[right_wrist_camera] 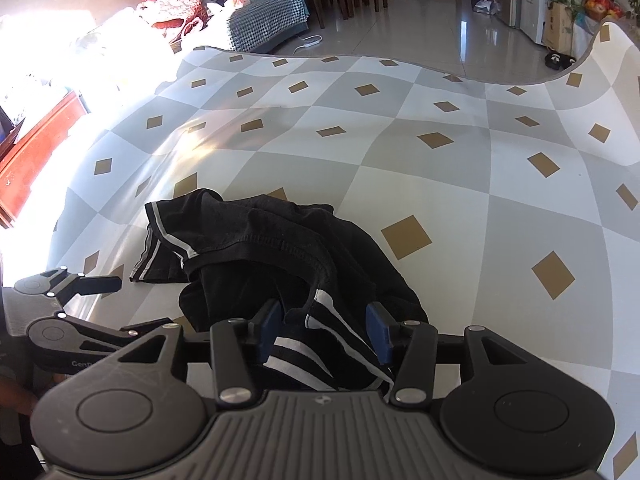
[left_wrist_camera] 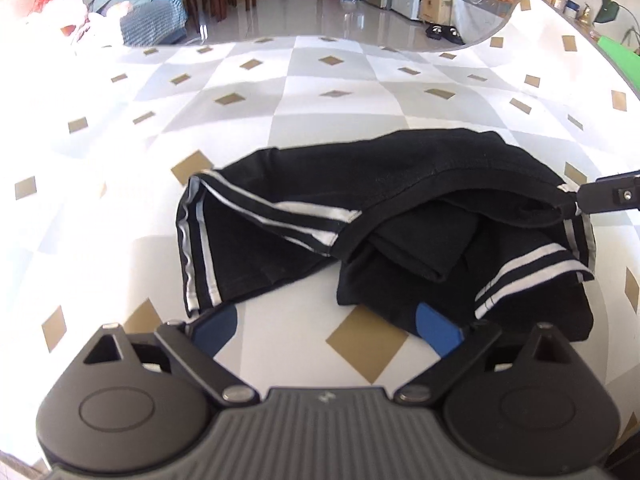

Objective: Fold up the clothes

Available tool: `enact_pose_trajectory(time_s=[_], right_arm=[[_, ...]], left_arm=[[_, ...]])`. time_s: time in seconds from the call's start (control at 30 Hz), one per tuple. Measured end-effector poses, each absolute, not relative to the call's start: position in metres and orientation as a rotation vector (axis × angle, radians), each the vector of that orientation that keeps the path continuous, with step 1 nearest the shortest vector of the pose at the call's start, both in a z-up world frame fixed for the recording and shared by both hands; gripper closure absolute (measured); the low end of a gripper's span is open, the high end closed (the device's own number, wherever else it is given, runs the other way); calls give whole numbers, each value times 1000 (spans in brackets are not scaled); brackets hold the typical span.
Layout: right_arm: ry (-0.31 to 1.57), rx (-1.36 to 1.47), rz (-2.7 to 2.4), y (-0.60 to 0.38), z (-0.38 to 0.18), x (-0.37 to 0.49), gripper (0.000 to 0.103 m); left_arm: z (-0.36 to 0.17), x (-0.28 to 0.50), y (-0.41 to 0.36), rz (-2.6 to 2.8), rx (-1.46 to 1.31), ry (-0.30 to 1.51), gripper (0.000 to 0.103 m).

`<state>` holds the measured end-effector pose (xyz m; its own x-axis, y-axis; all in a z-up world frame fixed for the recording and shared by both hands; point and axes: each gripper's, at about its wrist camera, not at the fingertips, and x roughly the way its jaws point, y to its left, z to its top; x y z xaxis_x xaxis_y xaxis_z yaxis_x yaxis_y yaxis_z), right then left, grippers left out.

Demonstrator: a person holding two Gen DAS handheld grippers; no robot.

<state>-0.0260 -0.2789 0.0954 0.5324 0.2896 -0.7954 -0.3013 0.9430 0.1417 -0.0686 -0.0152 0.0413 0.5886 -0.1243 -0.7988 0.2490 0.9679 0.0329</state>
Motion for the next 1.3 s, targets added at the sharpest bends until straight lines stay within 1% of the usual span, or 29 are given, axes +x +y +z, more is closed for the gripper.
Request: enact_pose_trajectory(time_s=[0.07,0.23,0.33,0.4,0.5,0.63,0.83,1.0,1.3], right_arm=[[950,-21,344,-282,94,-30,56],[1005,-71,302,-284,89,-33,56],[968,-166,375,-279,91,-40,55],[959,-193,399,-283,81,-44,54],[1033,-209,382,-286,64,-37,54],[1023,-228,445,-284,64,-32,54],[1034,-184,467,-285,60,-19,54],[1014,-220,489,-278,59,-12,54],[1037,-175,520,-274,56,-5,54]], left_arm=[[46,-66,-17,-228,236,886,6],[51,-49,-8,-245,275,869,6],[48,-39,-8,-277,356,844,6],[46,-32,-6,-297,409,842,7],[46,-20,-1,-321,420,840,7],[49,-8,2,-372,448,823,7],[41,3,5,-441,546,817,7],[36,5,2,-496,658,757,7],[18,7,-10,-555,806,701,7]])
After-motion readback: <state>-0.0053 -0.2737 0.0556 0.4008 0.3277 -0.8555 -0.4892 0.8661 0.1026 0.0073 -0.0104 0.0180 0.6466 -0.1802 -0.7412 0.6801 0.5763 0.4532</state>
